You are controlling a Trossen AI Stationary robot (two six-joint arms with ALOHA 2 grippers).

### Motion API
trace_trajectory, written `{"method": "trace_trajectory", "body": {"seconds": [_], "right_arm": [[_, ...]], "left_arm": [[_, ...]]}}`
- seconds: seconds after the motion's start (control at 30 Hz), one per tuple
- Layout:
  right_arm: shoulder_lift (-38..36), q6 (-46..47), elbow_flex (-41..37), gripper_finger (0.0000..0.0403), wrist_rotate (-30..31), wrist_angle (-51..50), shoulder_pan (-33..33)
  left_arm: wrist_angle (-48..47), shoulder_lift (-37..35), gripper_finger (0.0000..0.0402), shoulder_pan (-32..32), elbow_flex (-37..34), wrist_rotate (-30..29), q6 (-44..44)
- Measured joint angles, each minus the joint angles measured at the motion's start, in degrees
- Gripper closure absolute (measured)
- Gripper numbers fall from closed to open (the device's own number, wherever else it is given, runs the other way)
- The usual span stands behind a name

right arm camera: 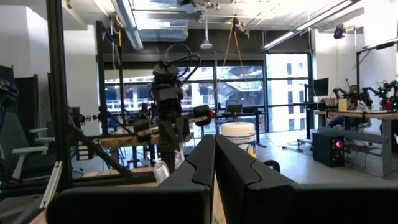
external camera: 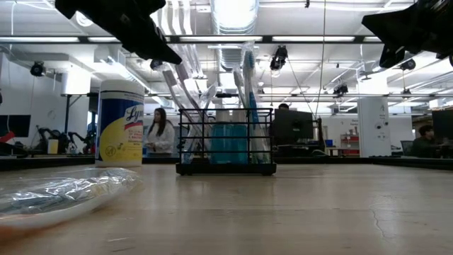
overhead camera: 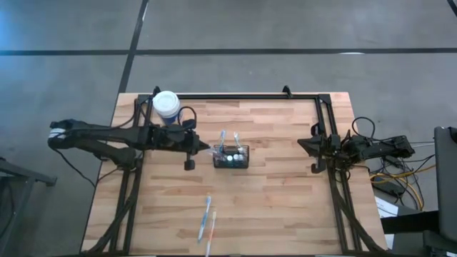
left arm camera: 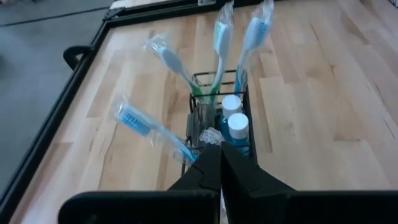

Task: Pick & Place toothbrushing station
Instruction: Adjust the right purple toothbrush, then put the blue toothbrush into the wire organizer

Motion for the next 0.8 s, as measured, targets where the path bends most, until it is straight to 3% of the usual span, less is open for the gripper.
{"method": "trace_trajectory", "body": {"seconds": [0.2, 0.8], "right_arm": [[0.00, 0.02, 0.00, 0.0394, 0.00, 0.00, 0.00], [0.00, -0.18, 0.00, 0.0394, 0.00, -0.02, 0.01]], "left_arm": [[-0.24, -0.02, 0.0386, 0.34, 0.29, 0.01, -0.35], [-9.68, -6.13, 0.0243, 0.31, 5.40, 2.22, 0.38]]}}
